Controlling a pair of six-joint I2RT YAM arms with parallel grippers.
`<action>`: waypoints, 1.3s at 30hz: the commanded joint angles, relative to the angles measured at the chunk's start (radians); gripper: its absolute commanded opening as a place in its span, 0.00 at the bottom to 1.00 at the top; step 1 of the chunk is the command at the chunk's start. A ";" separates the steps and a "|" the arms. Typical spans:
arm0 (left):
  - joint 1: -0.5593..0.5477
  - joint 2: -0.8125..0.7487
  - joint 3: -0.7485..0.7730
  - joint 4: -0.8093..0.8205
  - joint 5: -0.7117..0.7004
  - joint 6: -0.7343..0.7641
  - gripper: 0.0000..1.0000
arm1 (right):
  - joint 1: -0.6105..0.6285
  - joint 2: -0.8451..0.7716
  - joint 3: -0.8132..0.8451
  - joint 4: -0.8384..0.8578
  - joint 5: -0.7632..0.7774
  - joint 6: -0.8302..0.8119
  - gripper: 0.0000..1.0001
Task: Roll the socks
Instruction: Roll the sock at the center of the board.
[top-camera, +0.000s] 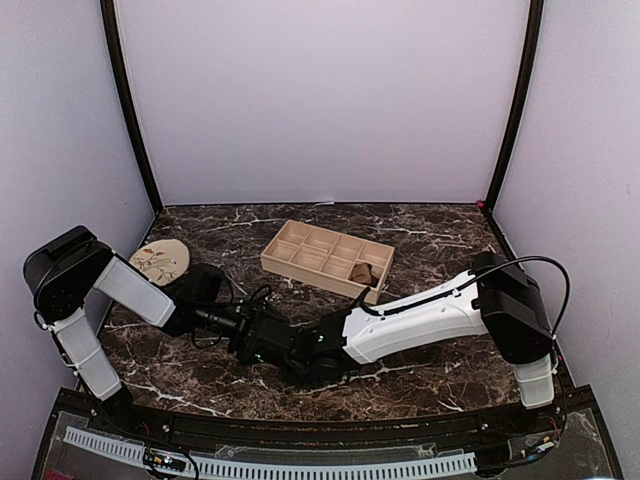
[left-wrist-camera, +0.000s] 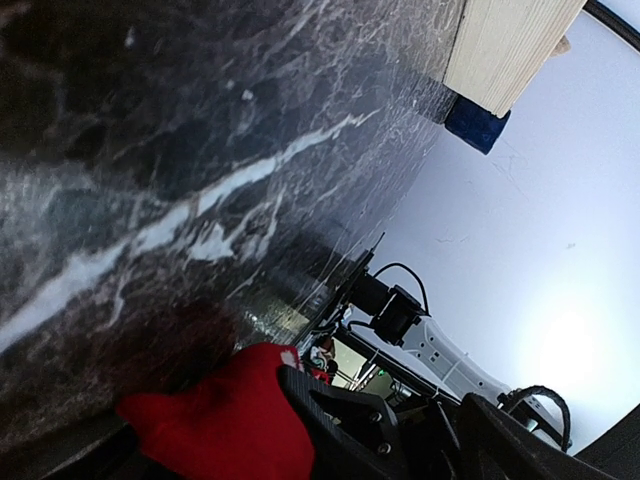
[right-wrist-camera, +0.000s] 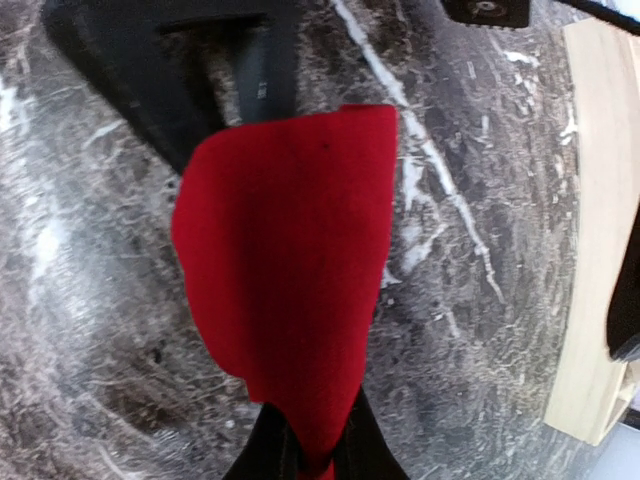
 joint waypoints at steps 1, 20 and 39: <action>0.003 -0.027 -0.020 0.005 0.035 0.013 0.99 | -0.007 0.017 0.041 0.015 0.117 -0.038 0.00; 0.002 0.018 -0.001 0.085 0.055 -0.045 0.99 | 0.022 -0.004 0.008 0.081 0.165 -0.111 0.00; 0.002 0.034 -0.026 0.271 0.065 -0.126 0.99 | 0.048 0.018 0.012 0.088 0.196 -0.166 0.00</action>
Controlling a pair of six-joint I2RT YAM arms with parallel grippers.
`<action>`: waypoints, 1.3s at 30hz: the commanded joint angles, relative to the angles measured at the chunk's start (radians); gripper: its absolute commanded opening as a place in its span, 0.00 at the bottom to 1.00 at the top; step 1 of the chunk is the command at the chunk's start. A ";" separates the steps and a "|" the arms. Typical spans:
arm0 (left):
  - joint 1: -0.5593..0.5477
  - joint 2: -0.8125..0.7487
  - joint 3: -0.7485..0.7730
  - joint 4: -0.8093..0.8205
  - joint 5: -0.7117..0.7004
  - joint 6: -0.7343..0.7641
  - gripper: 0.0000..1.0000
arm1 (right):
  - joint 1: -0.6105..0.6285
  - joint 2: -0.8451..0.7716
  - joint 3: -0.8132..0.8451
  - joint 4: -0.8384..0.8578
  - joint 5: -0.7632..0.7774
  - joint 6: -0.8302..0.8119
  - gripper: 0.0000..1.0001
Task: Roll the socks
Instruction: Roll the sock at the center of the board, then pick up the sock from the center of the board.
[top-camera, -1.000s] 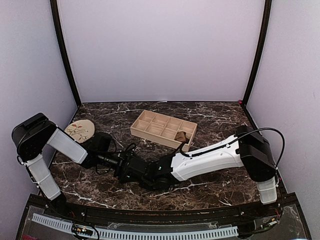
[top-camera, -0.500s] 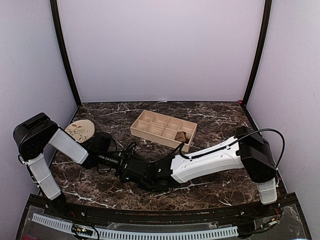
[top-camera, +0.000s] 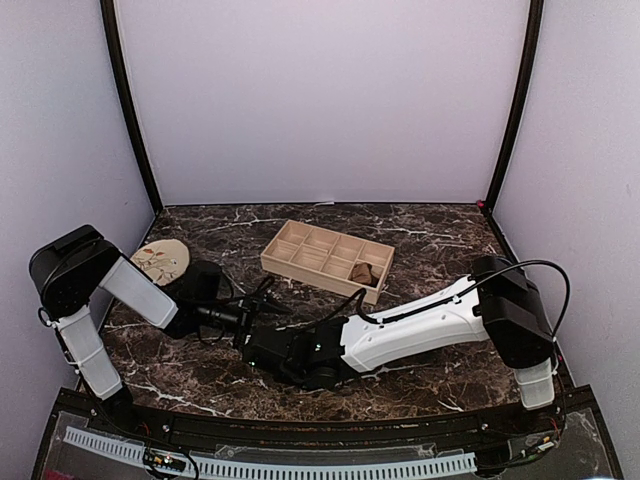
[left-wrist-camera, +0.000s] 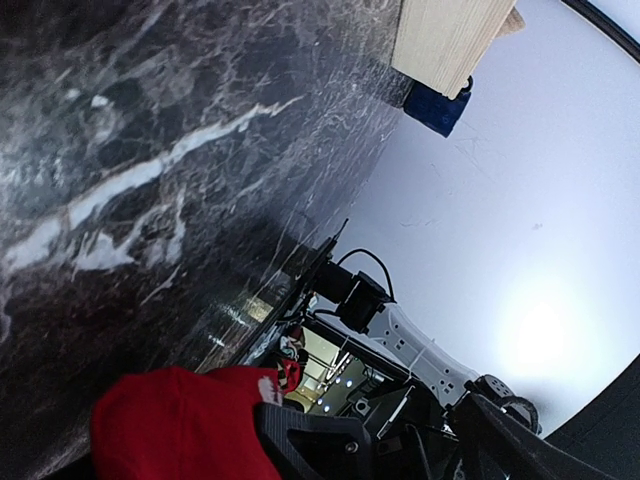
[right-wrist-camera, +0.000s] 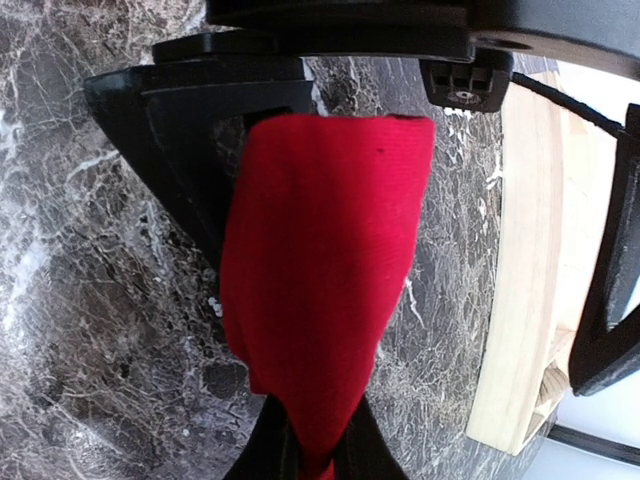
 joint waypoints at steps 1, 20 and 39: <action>0.002 -0.008 -0.029 0.084 0.005 -0.010 0.99 | 0.008 0.008 -0.003 0.030 0.024 -0.003 0.00; -0.008 0.031 -0.084 0.244 0.008 -0.093 0.54 | 0.005 0.048 0.034 -0.003 0.070 0.010 0.00; -0.036 0.101 -0.085 0.426 -0.024 -0.121 0.00 | -0.032 0.004 0.044 -0.047 0.025 0.163 0.15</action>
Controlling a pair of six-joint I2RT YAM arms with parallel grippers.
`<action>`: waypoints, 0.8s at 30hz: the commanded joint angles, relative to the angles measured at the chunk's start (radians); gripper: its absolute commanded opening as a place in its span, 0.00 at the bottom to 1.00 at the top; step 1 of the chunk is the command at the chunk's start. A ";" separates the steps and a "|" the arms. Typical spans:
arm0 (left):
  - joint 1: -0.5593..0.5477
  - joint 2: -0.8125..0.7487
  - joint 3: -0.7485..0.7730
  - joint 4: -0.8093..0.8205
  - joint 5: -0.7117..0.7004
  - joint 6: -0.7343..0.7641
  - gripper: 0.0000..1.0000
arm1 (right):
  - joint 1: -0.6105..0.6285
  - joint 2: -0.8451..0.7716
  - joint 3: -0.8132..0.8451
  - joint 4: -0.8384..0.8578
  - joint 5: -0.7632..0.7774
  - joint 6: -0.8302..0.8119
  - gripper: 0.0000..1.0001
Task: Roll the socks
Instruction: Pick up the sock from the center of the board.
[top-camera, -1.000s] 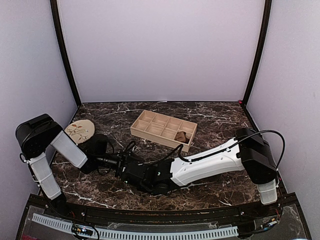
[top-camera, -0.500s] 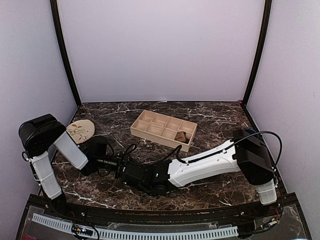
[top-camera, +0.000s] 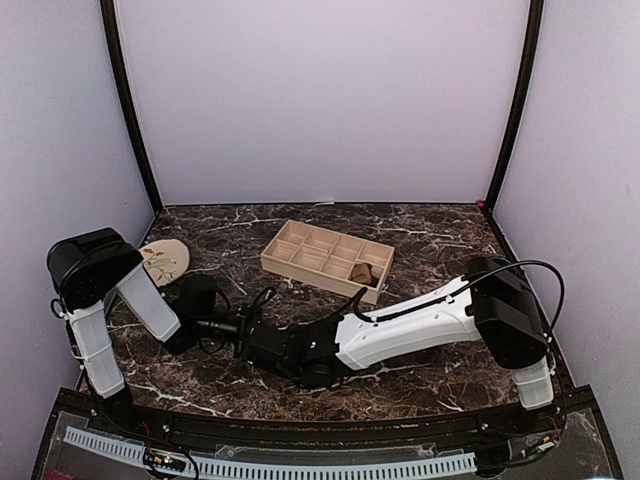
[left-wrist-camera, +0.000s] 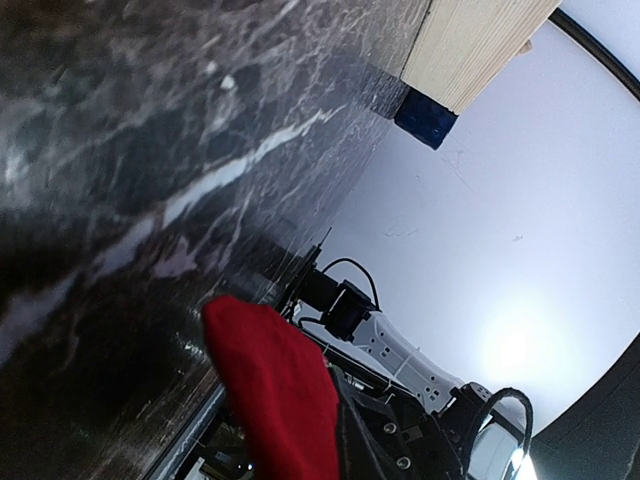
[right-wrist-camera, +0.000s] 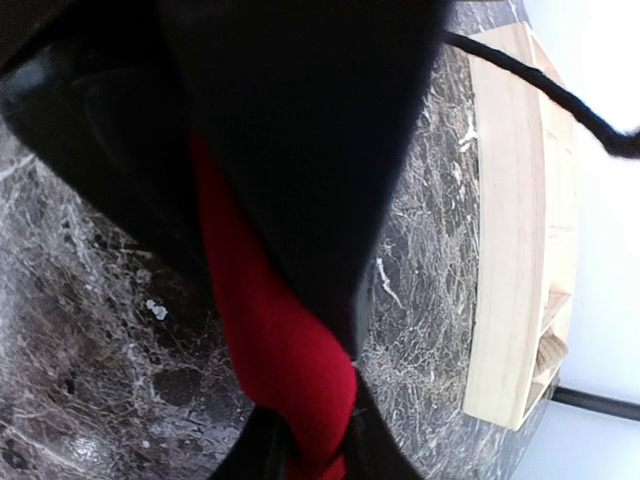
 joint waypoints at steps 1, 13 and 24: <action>-0.015 -0.009 0.015 0.087 0.011 0.058 0.00 | -0.021 -0.038 0.001 0.012 -0.070 0.102 0.18; -0.015 -0.014 0.070 -0.039 -0.015 0.286 0.00 | -0.074 -0.222 -0.147 0.030 -0.243 0.277 0.39; -0.006 -0.049 0.163 -0.173 -0.058 0.436 0.00 | -0.083 -0.416 -0.301 0.015 -0.264 0.431 0.40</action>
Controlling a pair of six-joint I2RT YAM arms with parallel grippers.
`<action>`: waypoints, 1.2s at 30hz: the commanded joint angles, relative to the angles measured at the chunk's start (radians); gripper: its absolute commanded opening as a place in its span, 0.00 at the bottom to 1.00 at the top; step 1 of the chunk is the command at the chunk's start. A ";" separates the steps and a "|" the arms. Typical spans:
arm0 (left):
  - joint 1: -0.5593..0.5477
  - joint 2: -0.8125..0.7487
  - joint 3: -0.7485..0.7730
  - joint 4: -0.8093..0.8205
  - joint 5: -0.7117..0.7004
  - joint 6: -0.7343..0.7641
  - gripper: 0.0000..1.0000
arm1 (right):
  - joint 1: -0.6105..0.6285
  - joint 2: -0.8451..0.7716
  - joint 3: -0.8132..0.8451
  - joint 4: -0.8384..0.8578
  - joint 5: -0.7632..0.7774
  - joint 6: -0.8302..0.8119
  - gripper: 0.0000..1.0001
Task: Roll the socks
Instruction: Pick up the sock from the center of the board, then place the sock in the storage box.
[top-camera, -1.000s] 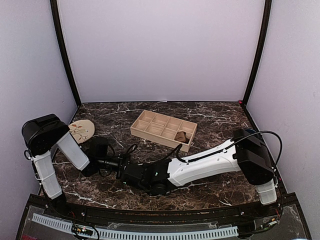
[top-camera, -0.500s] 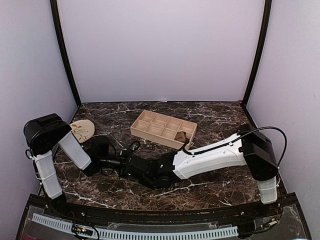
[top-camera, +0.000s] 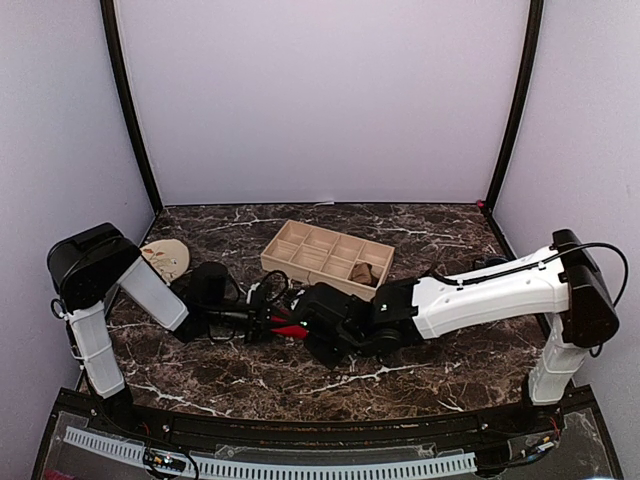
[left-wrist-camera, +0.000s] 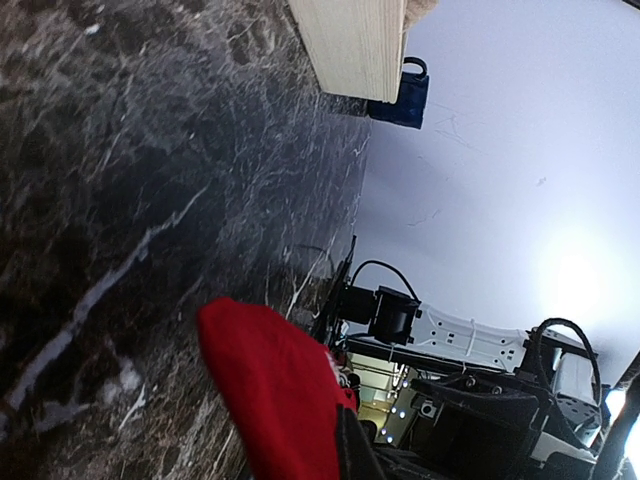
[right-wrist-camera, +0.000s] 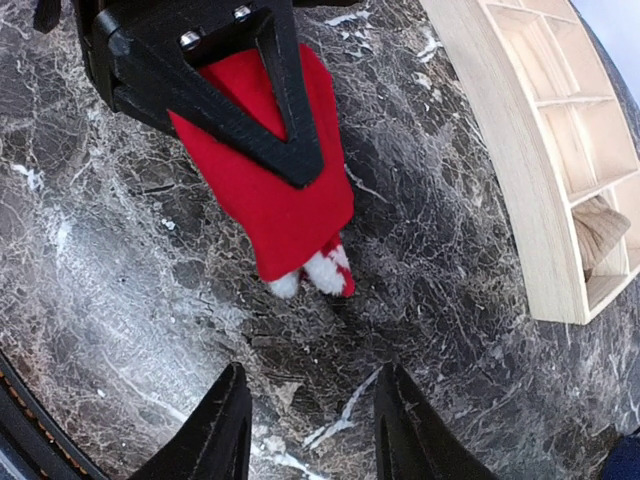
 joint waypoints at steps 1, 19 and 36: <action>0.005 -0.058 0.065 -0.090 -0.026 0.105 0.00 | -0.009 -0.083 -0.058 0.007 0.005 0.105 0.40; 0.063 -0.024 0.603 -0.737 -0.144 0.505 0.00 | -0.171 -0.302 -0.181 -0.086 0.194 0.310 0.39; 0.091 0.267 1.117 -1.208 -0.245 0.783 0.00 | -0.287 -0.332 -0.217 -0.030 0.189 0.253 0.39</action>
